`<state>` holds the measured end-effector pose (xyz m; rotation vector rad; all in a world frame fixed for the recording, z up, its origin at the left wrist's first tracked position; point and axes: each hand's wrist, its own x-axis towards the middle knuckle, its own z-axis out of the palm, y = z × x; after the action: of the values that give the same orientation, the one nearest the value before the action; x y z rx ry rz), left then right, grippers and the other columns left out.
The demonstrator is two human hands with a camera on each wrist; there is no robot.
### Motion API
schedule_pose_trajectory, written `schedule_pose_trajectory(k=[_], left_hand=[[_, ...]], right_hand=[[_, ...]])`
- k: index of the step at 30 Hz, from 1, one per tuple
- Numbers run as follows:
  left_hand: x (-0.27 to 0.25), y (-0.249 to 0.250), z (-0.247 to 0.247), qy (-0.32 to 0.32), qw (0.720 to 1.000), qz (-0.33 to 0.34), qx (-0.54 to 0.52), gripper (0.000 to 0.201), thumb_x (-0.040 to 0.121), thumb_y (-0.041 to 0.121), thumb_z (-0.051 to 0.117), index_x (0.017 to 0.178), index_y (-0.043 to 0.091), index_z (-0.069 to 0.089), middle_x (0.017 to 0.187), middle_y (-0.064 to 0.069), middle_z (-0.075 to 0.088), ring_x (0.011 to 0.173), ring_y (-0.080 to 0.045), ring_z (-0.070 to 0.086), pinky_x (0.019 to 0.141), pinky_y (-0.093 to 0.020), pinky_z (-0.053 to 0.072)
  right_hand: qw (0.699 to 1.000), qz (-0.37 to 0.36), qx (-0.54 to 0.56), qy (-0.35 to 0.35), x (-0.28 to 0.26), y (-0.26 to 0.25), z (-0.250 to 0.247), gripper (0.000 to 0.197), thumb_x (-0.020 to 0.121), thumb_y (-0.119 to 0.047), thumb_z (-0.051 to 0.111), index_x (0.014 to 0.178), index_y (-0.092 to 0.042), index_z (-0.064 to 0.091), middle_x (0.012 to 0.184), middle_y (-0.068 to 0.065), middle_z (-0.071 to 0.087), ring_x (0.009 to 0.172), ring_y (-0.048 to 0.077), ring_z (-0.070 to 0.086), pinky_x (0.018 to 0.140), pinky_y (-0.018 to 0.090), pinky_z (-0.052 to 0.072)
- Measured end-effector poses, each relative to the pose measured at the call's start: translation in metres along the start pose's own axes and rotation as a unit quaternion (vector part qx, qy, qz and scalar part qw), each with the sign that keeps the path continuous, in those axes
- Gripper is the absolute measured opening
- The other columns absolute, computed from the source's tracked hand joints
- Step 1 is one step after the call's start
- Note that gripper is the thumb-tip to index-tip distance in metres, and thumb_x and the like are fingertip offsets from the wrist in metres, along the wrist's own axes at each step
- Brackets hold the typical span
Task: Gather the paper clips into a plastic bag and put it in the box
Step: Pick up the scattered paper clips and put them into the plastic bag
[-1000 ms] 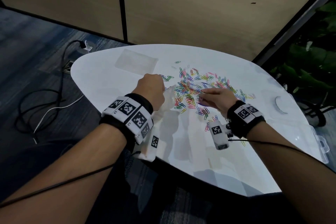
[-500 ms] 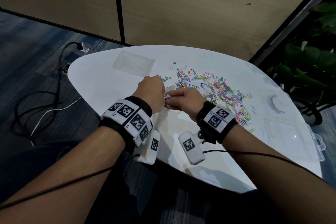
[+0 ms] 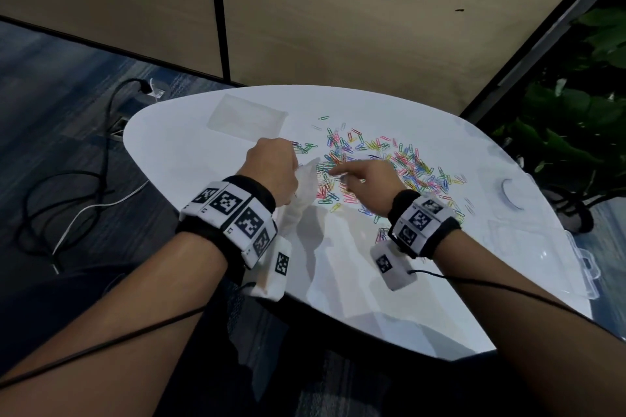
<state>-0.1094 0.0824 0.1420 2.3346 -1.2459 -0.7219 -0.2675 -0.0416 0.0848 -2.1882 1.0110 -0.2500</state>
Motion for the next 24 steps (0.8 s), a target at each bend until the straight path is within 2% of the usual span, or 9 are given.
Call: schedule_pose_trajectory(k=[2, 5, 7, 10, 14, 16, 18, 21, 24], left_hand=[[-0.001, 0.0, 0.0, -0.003, 1.0, 0.002, 0.004, 0.021, 0.092, -0.003, 0.059, 0.106, -0.001, 0.074, 0.1, -0.019, 0.076, 0.088, -0.034, 0.077, 0.082, -0.042, 0.064], [-0.001, -0.001, 0.001, -0.006, 1.0, 0.006, 0.008, 0.019, 0.091, -0.003, 0.059, 0.102, 0.0, 0.075, 0.099, -0.02, 0.076, 0.088, -0.035, 0.076, 0.082, -0.042, 0.064], [-0.001, -0.003, 0.0, -0.005, 1.0, 0.004, 0.007, 0.019, 0.092, -0.003, 0.058, 0.101, 0.0, 0.075, 0.099, -0.02, 0.076, 0.089, -0.036, 0.076, 0.083, -0.043, 0.064], [0.001, -0.007, -0.003, 0.0, 1.0, -0.004, 0.006, 0.02, 0.092, -0.002, 0.056, 0.101, 0.0, 0.074, 0.101, -0.019, 0.075, 0.089, -0.036, 0.076, 0.083, -0.043, 0.064], [0.002, -0.008, -0.006, -0.001, 1.0, -0.009, 0.005, 0.018, 0.093, -0.001, 0.058, 0.1, 0.003, 0.074, 0.101, -0.018, 0.075, 0.091, -0.036, 0.075, 0.085, -0.043, 0.064], [0.002, -0.007, -0.006, -0.003, 1.0, -0.01, 0.004, 0.019, 0.092, -0.002, 0.058, 0.1, 0.001, 0.075, 0.1, -0.019, 0.076, 0.09, -0.035, 0.076, 0.084, -0.043, 0.064], [0.001, -0.006, -0.005, -0.006, 1.0, -0.008, 0.003, 0.02, 0.092, -0.003, 0.057, 0.102, 0.0, 0.074, 0.1, -0.019, 0.076, 0.09, -0.036, 0.076, 0.084, -0.044, 0.064], [0.0, -0.004, -0.004, -0.009, 1.0, -0.005, 0.004, 0.018, 0.093, -0.002, 0.058, 0.102, 0.002, 0.074, 0.102, -0.019, 0.075, 0.091, -0.035, 0.076, 0.083, -0.043, 0.064], [0.001, -0.005, -0.004, -0.008, 1.0, -0.005, 0.006, 0.018, 0.093, -0.001, 0.058, 0.101, 0.002, 0.074, 0.1, -0.019, 0.076, 0.089, -0.034, 0.076, 0.083, -0.043, 0.064]], right_hand=[[0.967, -0.047, -0.234, -0.09, -0.002, 0.026, 0.009, 0.042, 0.098, -0.014, 0.044, 0.138, -0.025, 0.053, 0.152, 0.001, 0.04, 0.139, 0.02, 0.04, 0.114, 0.036, 0.034], [0.894, -0.074, -0.391, -0.205, -0.01, 0.059, 0.038, 0.056, 0.102, -0.026, 0.036, 0.154, -0.027, 0.015, 0.164, 0.001, -0.001, 0.151, 0.027, 0.001, 0.121, 0.047, 0.018], [0.881, -0.06, -0.422, -0.207, -0.012, 0.074, 0.05, 0.059, 0.103, -0.029, 0.032, 0.154, -0.028, 0.004, 0.163, 0.001, -0.01, 0.15, 0.031, -0.006, 0.12, 0.053, 0.014], [0.895, 0.008, -0.413, -0.169, -0.009, 0.098, 0.049, 0.057, 0.102, -0.029, 0.028, 0.153, -0.033, 0.001, 0.163, -0.001, -0.011, 0.149, 0.036, -0.002, 0.116, 0.059, 0.018], [0.902, 0.05, -0.398, -0.158, -0.004, 0.112, 0.039, 0.079, 0.089, 0.0, 0.054, 0.152, -0.022, 0.012, 0.161, 0.014, 0.007, 0.143, 0.044, 0.023, 0.106, 0.052, 0.041], [0.902, 0.021, -0.411, -0.127, -0.004, 0.106, 0.039, 0.057, 0.087, 0.005, 0.053, 0.14, -0.008, 0.039, 0.145, 0.022, 0.036, 0.125, 0.039, 0.049, 0.094, 0.042, 0.05], [0.903, -0.009, -0.418, -0.097, -0.003, 0.1, 0.04, 0.03, 0.088, 0.003, 0.049, 0.116, -0.002, 0.058, 0.118, 0.019, 0.056, 0.101, 0.034, 0.061, 0.082, 0.037, 0.05], [0.918, -0.002, -0.392, -0.059, 0.0, 0.099, 0.037, 0.02, 0.092, -0.004, 0.051, 0.101, -0.005, 0.068, 0.1, 0.015, 0.063, 0.086, 0.032, 0.063, 0.075, 0.034, 0.051], [0.955, 0.097, -0.28, 0.002, 0.005, 0.102, 0.025, 0.016, 0.092, -0.012, 0.057, 0.094, -0.012, 0.073, 0.087, 0.009, 0.071, 0.077, 0.026, 0.067, 0.075, 0.031, 0.057]])
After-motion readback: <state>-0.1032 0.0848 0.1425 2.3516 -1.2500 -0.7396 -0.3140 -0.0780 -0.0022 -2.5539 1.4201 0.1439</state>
